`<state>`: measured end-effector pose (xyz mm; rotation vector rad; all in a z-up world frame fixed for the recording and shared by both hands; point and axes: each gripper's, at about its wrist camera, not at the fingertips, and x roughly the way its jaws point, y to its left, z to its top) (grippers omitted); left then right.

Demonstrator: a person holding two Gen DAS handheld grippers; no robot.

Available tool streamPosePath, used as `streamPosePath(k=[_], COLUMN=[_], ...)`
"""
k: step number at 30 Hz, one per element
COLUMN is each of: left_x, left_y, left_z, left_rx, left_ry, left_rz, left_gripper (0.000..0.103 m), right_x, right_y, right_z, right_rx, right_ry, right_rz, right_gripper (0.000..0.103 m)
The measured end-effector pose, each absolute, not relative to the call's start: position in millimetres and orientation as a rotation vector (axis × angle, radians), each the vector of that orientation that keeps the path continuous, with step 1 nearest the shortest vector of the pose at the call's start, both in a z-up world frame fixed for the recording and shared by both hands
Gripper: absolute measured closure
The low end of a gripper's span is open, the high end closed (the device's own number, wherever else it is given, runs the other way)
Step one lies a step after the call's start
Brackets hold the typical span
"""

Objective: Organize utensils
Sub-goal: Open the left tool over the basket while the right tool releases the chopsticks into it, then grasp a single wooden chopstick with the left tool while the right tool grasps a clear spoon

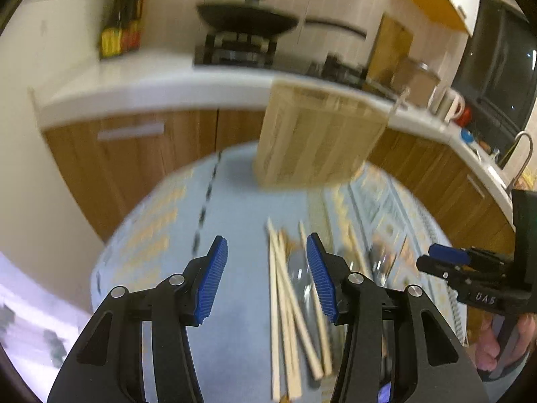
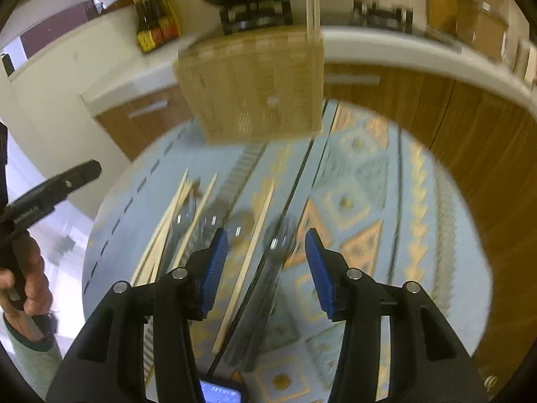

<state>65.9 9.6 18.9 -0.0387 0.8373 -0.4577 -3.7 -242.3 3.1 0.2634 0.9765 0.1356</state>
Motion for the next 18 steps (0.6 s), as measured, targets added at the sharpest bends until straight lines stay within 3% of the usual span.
streamPosePath(k=[8,12,18], left_x=[72.0,71.9,76.6], left_y=[-8.1,-17.3,-22.2], left_z=[-33.0,-37.8,-38.9], left_rx=[0.102,0.104,0.057], left_ry=[0.997,1.007,1.028], left_rz=[-0.482,-0.505,-0.534], left_gripper=[0.069,0.074,0.079], right_x=[-4.8,-3.8,-4.3], right_y=[-249.6,-259.5,-252.9], right_z=[-20.5,-31.9,-41.4], right_rx=[0.315,0.386,0.402], right_ry=[1.052,1.097,1.140], right_rz=[0.131,0.143,0.196], right_gripper=[0.071,0.080,0.080])
